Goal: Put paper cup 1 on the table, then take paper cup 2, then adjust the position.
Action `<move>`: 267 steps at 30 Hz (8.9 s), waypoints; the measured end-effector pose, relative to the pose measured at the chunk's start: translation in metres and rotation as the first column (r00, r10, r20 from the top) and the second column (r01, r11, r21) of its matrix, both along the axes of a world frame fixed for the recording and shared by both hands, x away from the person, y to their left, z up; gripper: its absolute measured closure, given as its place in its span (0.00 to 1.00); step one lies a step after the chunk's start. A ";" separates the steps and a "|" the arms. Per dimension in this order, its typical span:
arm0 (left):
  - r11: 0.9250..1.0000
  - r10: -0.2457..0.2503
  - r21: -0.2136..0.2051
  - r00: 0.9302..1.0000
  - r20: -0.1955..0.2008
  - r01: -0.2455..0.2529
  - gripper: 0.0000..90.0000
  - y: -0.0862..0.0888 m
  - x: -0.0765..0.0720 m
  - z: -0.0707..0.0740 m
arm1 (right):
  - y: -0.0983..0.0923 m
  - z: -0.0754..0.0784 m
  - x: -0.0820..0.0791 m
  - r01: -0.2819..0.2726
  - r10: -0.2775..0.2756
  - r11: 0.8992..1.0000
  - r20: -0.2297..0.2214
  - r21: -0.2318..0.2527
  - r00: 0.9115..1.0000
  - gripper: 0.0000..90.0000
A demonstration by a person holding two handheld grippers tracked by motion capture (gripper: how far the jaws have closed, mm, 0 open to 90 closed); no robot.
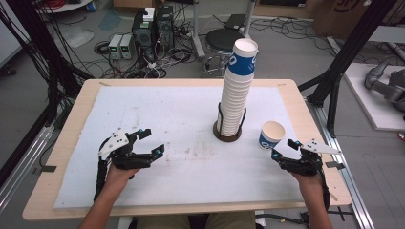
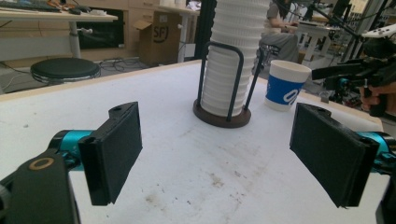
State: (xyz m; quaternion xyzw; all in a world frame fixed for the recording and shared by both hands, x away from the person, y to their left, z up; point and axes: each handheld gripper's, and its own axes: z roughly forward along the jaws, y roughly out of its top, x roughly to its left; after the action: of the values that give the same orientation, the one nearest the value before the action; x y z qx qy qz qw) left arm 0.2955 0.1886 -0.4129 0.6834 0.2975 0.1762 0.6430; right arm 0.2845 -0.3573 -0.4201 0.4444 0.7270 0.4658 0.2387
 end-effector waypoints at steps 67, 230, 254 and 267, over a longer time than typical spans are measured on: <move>1.000 0.011 -0.018 1.000 -0.010 -0.011 0.19 0.018 -0.006 -0.003 | 0.083 0.158 0.060 -0.317 0.313 0.948 0.102 0.022 0.944 0.22; 0.999 -0.039 -0.012 0.999 -0.014 0.039 0.17 0.009 -0.003 -0.008 | 0.058 0.169 0.021 -0.382 0.353 0.921 0.262 0.071 0.898 0.34; 0.999 -0.050 -0.007 0.998 0.043 0.050 0.18 0.009 -0.006 -0.005 | 0.094 0.116 0.028 -0.481 0.468 0.876 0.188 0.026 0.863 0.34; 0.995 -0.101 0.002 0.993 0.056 0.101 0.17 -0.004 -0.006 0.001 | 0.114 0.115 0.031 -0.517 0.506 0.856 0.181 0.018 0.844 0.34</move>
State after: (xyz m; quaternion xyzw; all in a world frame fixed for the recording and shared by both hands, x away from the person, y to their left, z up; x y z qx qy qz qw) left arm 0.2894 0.1843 -0.4123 0.6921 0.2447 0.1624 0.6594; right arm 0.3151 -0.2436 -0.3053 0.2010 0.7804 0.5723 0.1521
